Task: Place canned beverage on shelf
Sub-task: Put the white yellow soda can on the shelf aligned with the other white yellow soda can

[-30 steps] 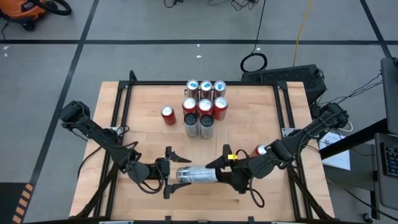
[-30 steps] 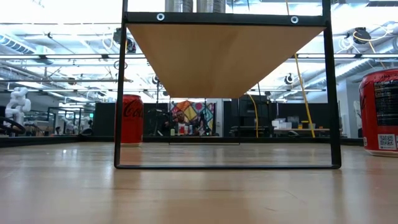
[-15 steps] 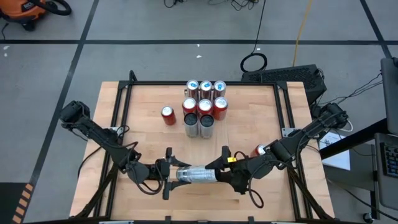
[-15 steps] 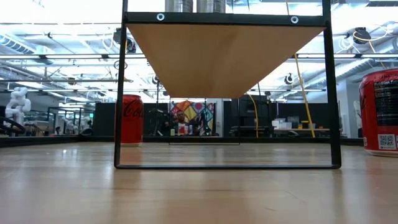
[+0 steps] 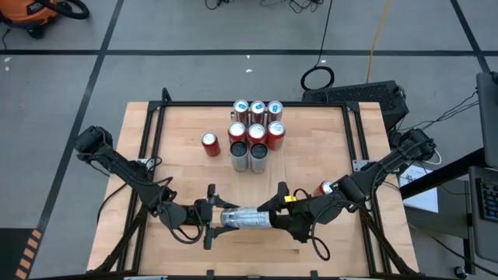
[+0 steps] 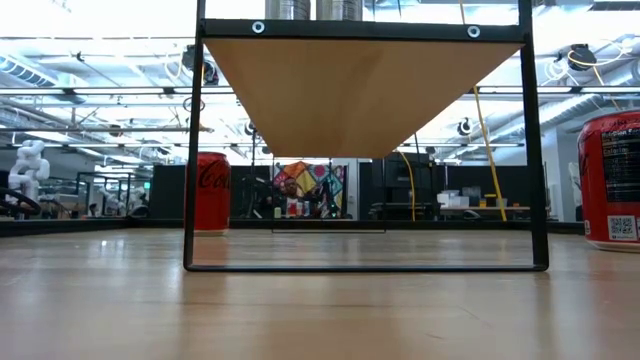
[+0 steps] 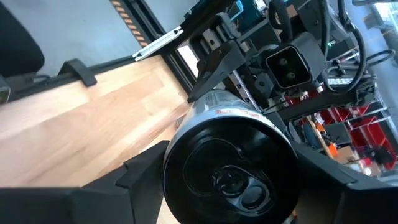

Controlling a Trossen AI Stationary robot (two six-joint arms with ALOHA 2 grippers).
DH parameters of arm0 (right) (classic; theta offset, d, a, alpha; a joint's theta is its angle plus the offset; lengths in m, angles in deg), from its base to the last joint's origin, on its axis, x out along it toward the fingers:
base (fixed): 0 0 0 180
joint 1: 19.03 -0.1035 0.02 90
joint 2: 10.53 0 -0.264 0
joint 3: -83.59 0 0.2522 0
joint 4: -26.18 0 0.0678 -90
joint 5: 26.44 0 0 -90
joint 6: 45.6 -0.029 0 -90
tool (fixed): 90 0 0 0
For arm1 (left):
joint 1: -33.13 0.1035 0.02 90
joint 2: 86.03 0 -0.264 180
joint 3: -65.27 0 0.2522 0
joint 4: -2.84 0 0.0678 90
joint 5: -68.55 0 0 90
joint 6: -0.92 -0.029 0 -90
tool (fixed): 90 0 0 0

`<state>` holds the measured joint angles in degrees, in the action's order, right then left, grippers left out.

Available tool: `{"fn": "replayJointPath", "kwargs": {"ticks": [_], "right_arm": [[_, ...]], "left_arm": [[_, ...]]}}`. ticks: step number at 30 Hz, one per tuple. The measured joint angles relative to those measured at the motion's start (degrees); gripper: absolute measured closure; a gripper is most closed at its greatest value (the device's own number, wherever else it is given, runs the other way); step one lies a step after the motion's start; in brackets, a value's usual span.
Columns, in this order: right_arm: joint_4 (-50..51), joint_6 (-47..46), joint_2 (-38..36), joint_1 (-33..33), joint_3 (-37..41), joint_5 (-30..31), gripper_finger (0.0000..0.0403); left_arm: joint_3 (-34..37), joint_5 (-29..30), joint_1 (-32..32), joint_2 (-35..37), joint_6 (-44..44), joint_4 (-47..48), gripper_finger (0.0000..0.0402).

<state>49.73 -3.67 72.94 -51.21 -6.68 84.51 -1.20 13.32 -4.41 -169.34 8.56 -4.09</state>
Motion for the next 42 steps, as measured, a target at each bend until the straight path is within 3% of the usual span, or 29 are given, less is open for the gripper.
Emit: {"fn": "replayJointPath", "kwargs": {"ticks": [4, 15, 22, 31, 37, 42], "right_arm": [[-0.21, -5.54, 0.00, 0.00, 0.00, 0.08, 0.0124], [-0.03, -36.12, 0.00, -0.02, 0.00, 1.35, 0.0083], [1.20, -50.32, 0.00, -0.02, 0.00, 5.02, 0.0077], [0.27, -60.91, 0.02, -0.03, 2.44, 14.89, 0.0076], [-11.51, -61.89, 0.04, -0.02, 7.89, 15.37, 0.0076], [-25.21, -56.94, 0.04, -0.04, 12.80, 15.40, 0.0076]], "left_arm": [[0.00, 0.69, 0.02, 0.00, -4.37, -0.07, 0.0150], [0.02, 2.60, 0.02, 0.00, -15.70, -0.62, 0.0151], [0.02, 9.97, -1.02, 0.00, -28.95, -2.37, 0.0151], [0.02, 20.51, -1.87, -0.01, -42.53, -5.13, 0.0151], [0.02, 21.86, -1.88, -0.02, -48.67, -7.08, 0.0151], [0.02, 22.98, -1.90, -0.02, -53.85, -10.20, 0.0151]]}}
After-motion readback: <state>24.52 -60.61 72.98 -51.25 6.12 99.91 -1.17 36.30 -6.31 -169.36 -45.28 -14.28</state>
